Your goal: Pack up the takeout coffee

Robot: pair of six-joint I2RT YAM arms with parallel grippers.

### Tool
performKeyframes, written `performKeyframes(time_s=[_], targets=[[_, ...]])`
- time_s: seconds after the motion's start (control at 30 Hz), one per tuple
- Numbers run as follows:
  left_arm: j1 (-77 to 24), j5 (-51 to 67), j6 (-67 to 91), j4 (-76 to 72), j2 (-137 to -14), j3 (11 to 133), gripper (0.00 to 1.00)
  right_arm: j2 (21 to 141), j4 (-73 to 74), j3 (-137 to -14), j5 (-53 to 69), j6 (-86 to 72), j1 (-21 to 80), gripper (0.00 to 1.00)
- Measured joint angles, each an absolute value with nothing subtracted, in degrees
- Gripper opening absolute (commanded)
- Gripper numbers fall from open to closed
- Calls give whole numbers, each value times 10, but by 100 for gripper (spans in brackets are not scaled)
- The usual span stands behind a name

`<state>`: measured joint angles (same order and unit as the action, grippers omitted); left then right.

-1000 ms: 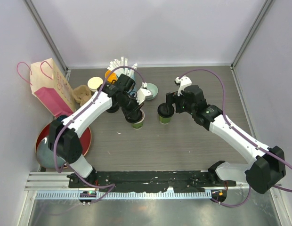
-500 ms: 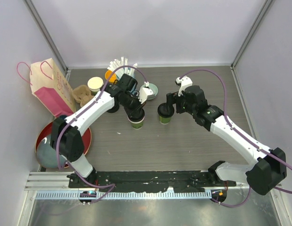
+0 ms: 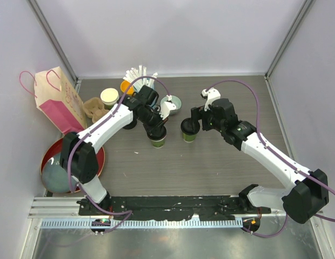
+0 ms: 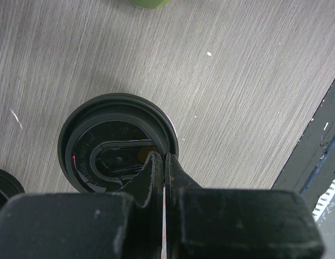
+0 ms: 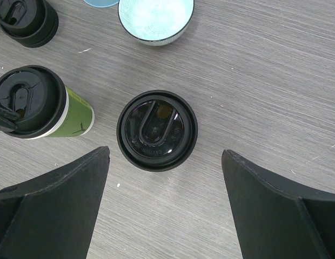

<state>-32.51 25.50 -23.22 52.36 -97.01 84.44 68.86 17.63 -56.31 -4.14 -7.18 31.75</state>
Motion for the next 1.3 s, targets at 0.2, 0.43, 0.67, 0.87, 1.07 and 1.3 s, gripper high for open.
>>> performKeyframes(time_s=[0.2, 0.43, 0.67, 0.87, 1.07, 1.3], targets=[[-325, 264, -232, 520, -970, 839, 0, 689, 176, -562, -39, -72, 317, 90], [-331, 280, -234, 503, -966, 823, 0, 688, 176, -560, -37, -72, 317, 87], [-345, 291, -243, 504, -966, 820, 3, 689, 177, -561, -20, -81, 317, 80], [-342, 276, -233, 503, -960, 820, 0, 690, 179, -573, -13, -92, 318, 78], [-325, 251, -204, 496, -955, 820, 0, 691, 178, -585, -6, -94, 321, 78], [-321, 241, -196, 496, -955, 820, 27, 706, 178, -587, 13, -101, 326, 76]])
